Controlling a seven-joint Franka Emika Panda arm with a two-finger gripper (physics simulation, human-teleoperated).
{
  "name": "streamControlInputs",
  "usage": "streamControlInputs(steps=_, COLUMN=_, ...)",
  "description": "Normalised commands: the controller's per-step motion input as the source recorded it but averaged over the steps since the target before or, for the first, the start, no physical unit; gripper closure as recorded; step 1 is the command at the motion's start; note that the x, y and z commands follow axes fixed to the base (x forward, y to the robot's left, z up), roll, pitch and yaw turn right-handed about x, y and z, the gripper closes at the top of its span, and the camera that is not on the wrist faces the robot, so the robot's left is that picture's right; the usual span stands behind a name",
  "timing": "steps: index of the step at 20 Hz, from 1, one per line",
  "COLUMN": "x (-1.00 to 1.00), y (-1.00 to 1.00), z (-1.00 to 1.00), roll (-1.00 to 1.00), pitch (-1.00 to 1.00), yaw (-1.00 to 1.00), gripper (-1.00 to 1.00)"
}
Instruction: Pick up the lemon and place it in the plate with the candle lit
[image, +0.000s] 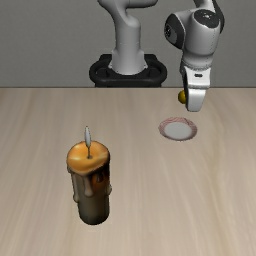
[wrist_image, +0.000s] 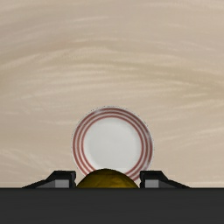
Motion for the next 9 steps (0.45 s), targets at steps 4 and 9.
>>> streamControlInputs(steps=4, x=0.00, y=0.00, z=0.00, roll=0.00, pitch=0.00, yaw=0.00, gripper=-1.00)
streamControlInputs(steps=9, x=0.00, y=0.00, z=0.00, roll=0.00, pitch=0.00, yaw=0.00, gripper=-1.00)
